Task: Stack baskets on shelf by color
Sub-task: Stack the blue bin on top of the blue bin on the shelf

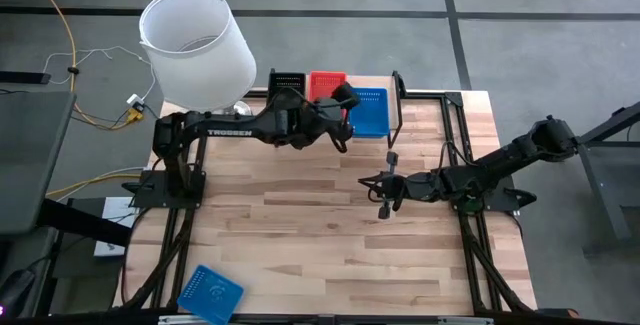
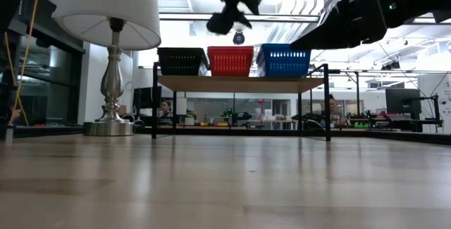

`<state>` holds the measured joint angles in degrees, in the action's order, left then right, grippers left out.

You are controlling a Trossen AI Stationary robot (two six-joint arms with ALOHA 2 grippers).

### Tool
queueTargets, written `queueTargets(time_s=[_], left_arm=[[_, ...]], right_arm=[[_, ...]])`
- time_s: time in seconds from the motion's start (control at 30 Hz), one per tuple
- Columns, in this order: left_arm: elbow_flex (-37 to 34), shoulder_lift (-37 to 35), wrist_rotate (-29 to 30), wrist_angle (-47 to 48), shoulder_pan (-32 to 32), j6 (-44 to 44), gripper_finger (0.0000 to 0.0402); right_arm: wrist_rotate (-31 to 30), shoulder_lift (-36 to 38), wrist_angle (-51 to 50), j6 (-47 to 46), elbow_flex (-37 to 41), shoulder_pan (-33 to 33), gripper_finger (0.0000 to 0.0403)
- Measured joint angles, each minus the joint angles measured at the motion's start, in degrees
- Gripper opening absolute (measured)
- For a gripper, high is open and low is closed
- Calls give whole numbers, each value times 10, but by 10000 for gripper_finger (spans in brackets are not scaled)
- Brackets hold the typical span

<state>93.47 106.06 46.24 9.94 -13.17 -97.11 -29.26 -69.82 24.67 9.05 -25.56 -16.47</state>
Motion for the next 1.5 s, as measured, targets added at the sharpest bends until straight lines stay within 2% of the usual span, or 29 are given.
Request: queueTargets(time_s=[0.1,0.2,0.3,0.37,0.43,0.6,0.7,0.77,1.0,1.27,1.5], left_arm=[[0,-22,3,1,11,43,145],[0,-50,2,28,27,137,143],[0,-87,-28,113,46,279,143],[0,-114,-76,210,55,390,143],[1,-138,-156,295,66,505,143],[0,-171,-408,491,78,765,143],[0,-172,-548,561,100,878,143],[-6,-171,-602,588,127,924,143],[-63,-170,-610,566,242,955,142],[-116,-167,-601,526,339,999,142],[-122,-168,-544,509,401,1017,142]], right_arm=[[-7,0,0,0,0,0,0],[-7,0,2,1,0,0,0],[-7,0,4,4,0,0,0],[-9,0,4,10,0,0,0],[-9,0,4,19,0,0,0],[-6,0,14,30,0,7,0],[3,0,17,30,0,18,0],[9,0,18,29,0,24,0],[26,0,16,13,0,31,0],[33,0,14,0,0,31,0],[33,0,13,0,0,31,0]])
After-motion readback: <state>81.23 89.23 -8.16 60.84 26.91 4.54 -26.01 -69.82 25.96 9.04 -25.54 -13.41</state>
